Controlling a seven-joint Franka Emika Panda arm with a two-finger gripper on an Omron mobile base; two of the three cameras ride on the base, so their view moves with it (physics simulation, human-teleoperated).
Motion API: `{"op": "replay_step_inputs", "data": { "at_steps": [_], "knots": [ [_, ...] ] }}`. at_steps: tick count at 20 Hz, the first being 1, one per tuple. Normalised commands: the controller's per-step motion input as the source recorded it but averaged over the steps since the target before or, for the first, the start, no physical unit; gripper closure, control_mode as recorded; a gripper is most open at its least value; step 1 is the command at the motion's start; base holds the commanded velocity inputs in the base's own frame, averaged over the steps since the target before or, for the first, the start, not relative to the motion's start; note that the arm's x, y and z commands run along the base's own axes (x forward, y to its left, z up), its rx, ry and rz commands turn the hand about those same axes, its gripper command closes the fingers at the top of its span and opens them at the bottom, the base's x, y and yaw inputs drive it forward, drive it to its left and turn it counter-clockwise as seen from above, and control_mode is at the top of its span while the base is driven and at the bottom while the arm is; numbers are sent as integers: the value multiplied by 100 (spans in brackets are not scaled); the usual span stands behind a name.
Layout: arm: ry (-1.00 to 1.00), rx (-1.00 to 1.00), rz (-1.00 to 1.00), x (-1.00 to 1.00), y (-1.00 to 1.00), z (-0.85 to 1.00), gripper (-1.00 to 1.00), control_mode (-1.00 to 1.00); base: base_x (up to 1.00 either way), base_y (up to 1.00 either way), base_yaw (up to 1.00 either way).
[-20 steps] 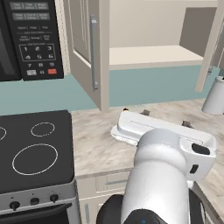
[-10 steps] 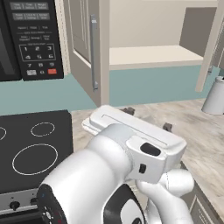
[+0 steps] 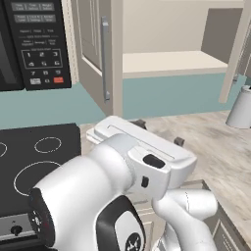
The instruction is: Close all open cabinet doors.
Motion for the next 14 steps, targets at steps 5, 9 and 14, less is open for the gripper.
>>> {"op": "replay_step_inputs", "data": {
  "at_steps": [5, 9, 14],
  "knots": [
    [0, -3, -2, 48, 0, -5, -100, -100, 0, 0, 0],
    [0, -6, -2, 9, 20, 0, -100, -100, 0, 0, 0],
    [0, -6, -8, -1, 28, 0, -100, -100, 0, 0, 0]
  ]
}}
